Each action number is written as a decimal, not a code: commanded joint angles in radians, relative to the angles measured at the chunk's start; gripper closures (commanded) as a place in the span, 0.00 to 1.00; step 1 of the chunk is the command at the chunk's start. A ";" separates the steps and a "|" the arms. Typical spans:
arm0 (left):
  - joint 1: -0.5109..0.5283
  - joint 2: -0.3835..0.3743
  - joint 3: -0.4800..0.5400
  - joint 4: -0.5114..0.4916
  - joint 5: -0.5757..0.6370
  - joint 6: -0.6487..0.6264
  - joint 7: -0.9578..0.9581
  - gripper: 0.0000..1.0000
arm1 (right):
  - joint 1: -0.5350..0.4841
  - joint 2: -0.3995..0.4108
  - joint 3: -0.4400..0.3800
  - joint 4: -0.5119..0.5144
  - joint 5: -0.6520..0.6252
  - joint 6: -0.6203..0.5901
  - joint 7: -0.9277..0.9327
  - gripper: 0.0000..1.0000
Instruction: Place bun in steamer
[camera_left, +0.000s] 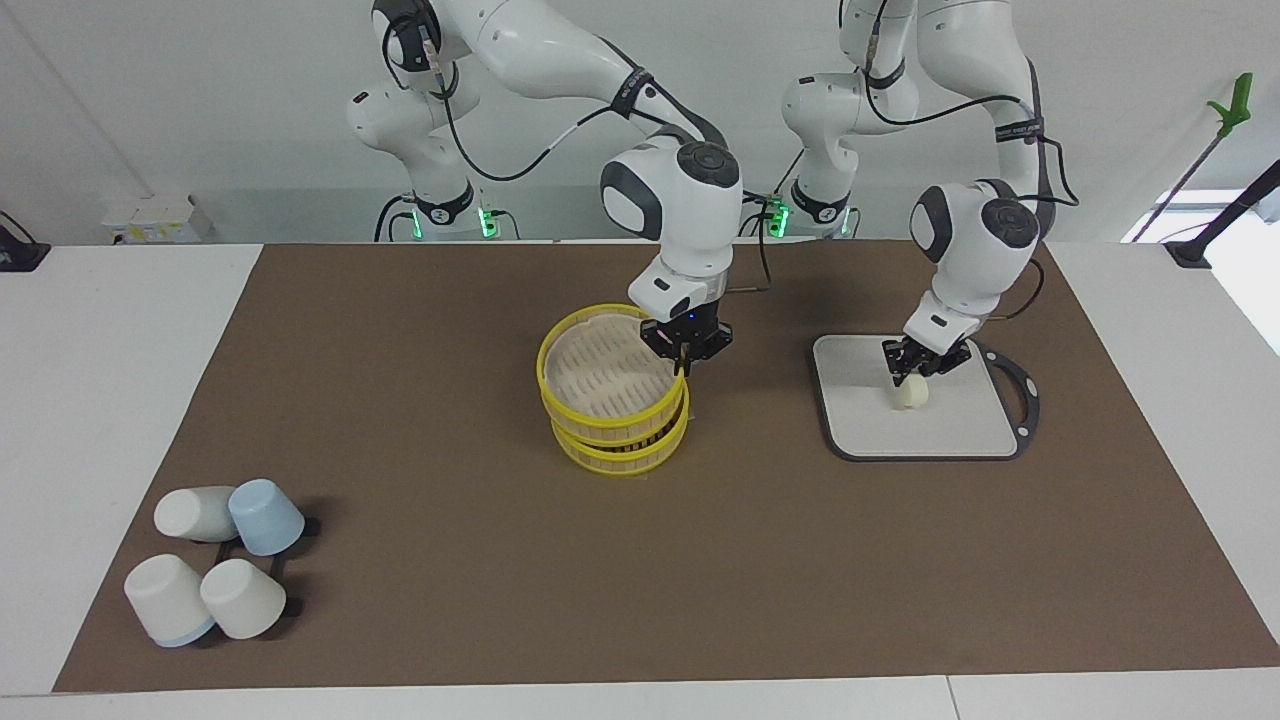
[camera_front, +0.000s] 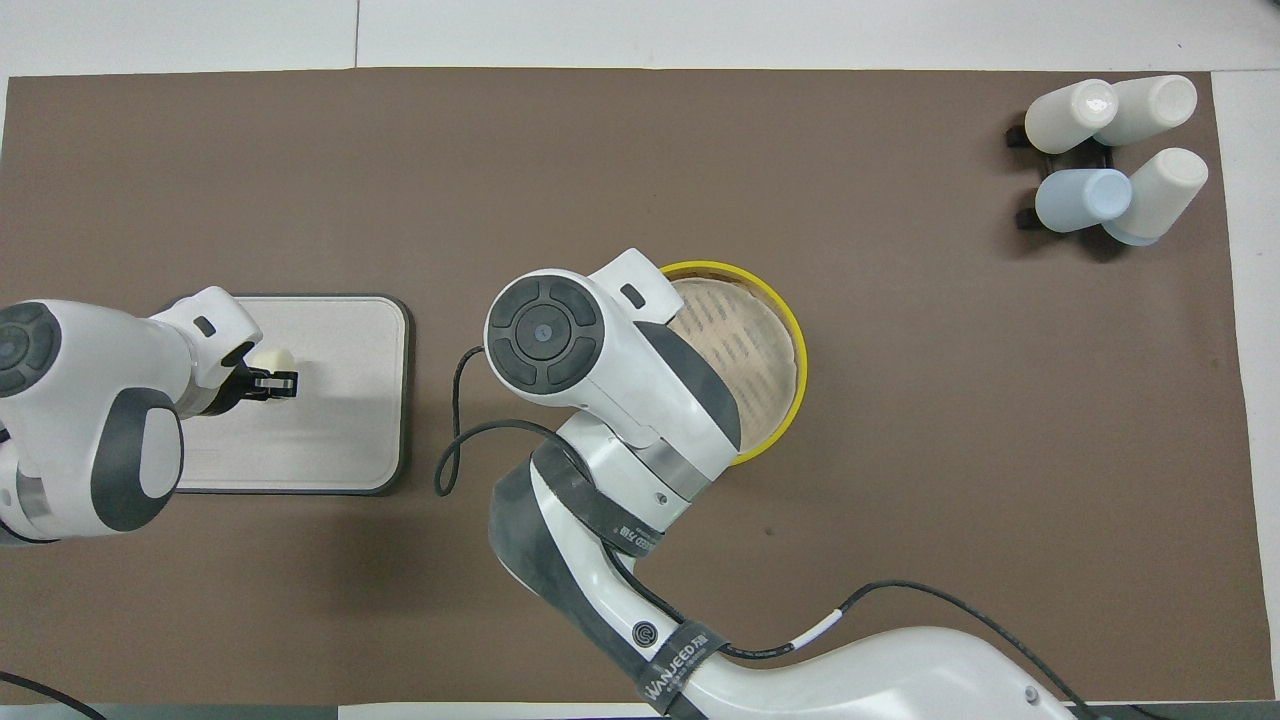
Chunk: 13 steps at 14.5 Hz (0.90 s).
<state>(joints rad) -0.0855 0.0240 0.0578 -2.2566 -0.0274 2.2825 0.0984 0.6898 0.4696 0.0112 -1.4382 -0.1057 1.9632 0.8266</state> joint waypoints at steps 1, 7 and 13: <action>-0.002 0.007 -0.006 0.155 -0.058 -0.183 0.003 0.71 | -0.079 -0.006 0.004 0.108 -0.008 -0.090 -0.177 1.00; -0.233 0.069 -0.038 0.414 -0.083 -0.305 -0.483 0.71 | -0.327 -0.072 0.001 0.088 -0.005 -0.145 -0.711 1.00; -0.564 0.180 -0.038 0.430 -0.078 -0.077 -0.764 0.71 | -0.470 -0.078 0.003 0.084 0.055 -0.145 -0.828 1.00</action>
<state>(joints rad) -0.5673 0.1428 -0.0023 -1.8414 -0.1020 2.1332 -0.6307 0.2620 0.4128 0.0014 -1.3362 -0.0841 1.8254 0.0657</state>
